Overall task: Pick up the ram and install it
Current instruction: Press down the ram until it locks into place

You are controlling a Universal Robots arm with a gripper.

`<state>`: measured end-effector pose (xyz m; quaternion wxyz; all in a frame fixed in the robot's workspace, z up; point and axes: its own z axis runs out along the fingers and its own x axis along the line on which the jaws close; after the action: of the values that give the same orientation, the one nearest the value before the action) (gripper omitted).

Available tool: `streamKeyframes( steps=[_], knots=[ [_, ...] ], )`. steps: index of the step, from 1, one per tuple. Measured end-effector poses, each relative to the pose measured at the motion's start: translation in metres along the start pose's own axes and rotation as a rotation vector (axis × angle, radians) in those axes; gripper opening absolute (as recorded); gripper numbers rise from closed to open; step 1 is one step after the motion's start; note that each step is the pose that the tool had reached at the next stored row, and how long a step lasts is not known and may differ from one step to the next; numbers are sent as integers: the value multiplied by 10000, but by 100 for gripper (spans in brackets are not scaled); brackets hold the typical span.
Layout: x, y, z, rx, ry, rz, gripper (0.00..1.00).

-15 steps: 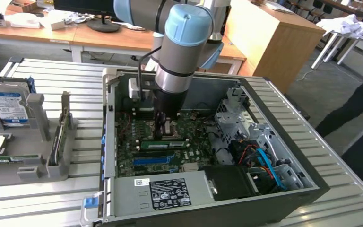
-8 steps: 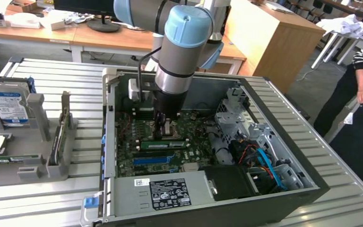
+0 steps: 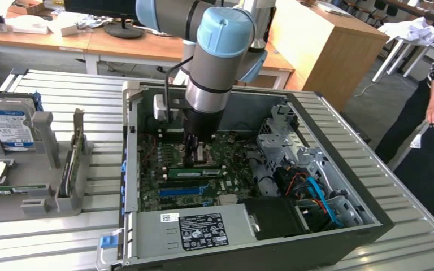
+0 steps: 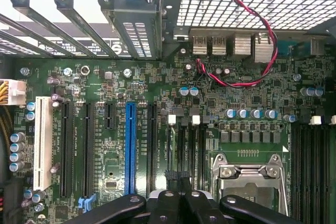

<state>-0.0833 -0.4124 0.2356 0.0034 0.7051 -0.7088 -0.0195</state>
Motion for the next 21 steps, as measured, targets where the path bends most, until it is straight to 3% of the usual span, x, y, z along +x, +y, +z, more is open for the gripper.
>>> streamKeyframes(
  steps=[21],
  knots=[
    [3,-3,97,-1,3,0,11]
  ],
)
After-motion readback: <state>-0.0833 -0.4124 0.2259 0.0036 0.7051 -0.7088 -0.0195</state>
